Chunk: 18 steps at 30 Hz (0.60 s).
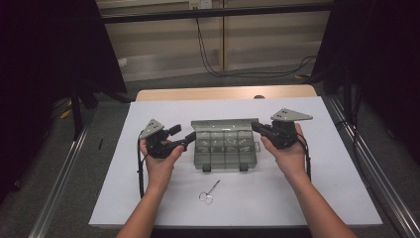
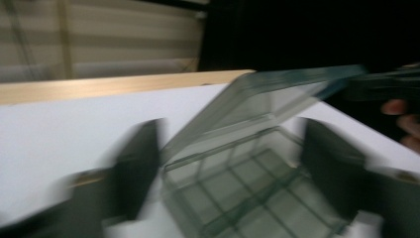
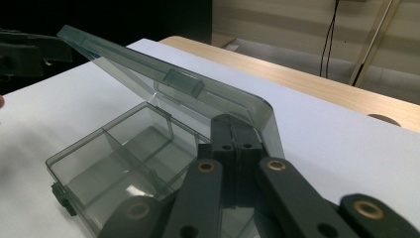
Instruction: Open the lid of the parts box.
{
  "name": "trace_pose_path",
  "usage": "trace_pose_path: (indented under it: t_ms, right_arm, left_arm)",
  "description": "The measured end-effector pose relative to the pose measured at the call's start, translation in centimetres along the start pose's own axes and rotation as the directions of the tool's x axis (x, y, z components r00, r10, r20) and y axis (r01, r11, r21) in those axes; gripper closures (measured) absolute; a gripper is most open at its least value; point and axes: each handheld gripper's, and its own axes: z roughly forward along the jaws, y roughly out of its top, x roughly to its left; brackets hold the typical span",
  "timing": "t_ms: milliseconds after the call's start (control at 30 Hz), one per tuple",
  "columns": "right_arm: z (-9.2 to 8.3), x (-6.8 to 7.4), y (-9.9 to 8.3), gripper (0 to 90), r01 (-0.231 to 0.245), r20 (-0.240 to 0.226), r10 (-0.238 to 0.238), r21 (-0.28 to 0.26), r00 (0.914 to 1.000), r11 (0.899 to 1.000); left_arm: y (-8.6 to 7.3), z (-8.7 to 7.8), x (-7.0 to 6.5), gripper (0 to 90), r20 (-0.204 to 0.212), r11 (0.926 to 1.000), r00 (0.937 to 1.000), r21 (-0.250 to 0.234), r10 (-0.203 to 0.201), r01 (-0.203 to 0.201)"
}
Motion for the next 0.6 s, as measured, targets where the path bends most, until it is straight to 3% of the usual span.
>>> trace_pose_path:
  t_ms: [33, 167, 200, 233, 267, 300, 333, 400, 533, 600]
  right_arm:
    - [0.0, 0.0, 0.1, 90.0, -0.001, 0.000, 0.001, 0.001, 1.0000, 1.000]
    - [0.2, -0.2, 0.2, 90.0, -0.006, 0.005, 0.006, -0.003, 1.0000, 1.000]
    - [0.3, -0.3, 0.3, 90.0, -0.008, 0.007, 0.008, -0.008, 0.9999, 1.000]
    - [0.3, -0.3, 0.3, 90.0, -0.008, 0.007, 0.008, -0.008, 0.9999, 1.000]
    - [0.4, -0.4, 0.4, 90.0, -0.006, 0.008, 0.007, -0.010, 1.0000, 1.000]
    - [0.4, -0.4, 0.4, 90.0, -0.006, 0.008, 0.007, -0.010, 1.0000, 1.000]
    - [0.4, -0.4, 0.5, 90.0, -0.008, 0.007, 0.008, -0.010, 0.9999, 1.000]
    - [0.5, -0.6, 0.6, 90.0, -0.009, 0.009, 0.009, -0.016, 0.9999, 1.000]
    - [0.6, -0.7, 0.7, 90.0, -0.015, 0.011, 0.016, -0.018, 0.9998, 1.000]
    - [0.7, -0.8, 0.8, 90.0, -0.022, 0.016, 0.023, -0.025, 0.9996, 0.999]
  left_arm:
    - [0.0, 0.3, 0.1, 0.0, 0.001, 0.9999, 0.9999, 0.007, -0.012, 0.012]
    - [0.0, 1.3, 0.5, 0.0, -0.013, 0.9990, 0.9999, 0.045, 0.006, -0.006]
    - [0.2, 1.9, 0.4, 5.0, -0.056, 0.9967, 0.9981, 0.078, 0.026, -0.022]
    - [0.2, 1.9, 0.4, 10.1, -0.056, 0.9967, 0.9981, 0.078, 0.026, -0.022]
    - [0.3, 2.5, 0.3, 18.5, -0.110, 0.9940, 0.9926, 0.102, 0.051, -0.040]
    - [0.3, 2.5, 0.3, 23.5, -0.110, 0.9940, 0.9926, 0.102, 0.051, -0.040]
    - [0.4, 2.8, 0.2, 23.5, -0.135, 0.9921, 0.9884, 0.113, 0.068, -0.053]
    - [0.6, 3.3, -0.1, 35.9, -0.145, 0.9919, 0.9864, 0.111, 0.077, -0.061]
    - [0.7, 3.5, -0.3, 46.9, -0.130, 0.9931, 0.9876, 0.090, 0.088, -0.076]
    - [0.9, 3.5, -0.5, 57.9, -0.119, 0.9942, 0.9888, 0.069, 0.090, -0.083]
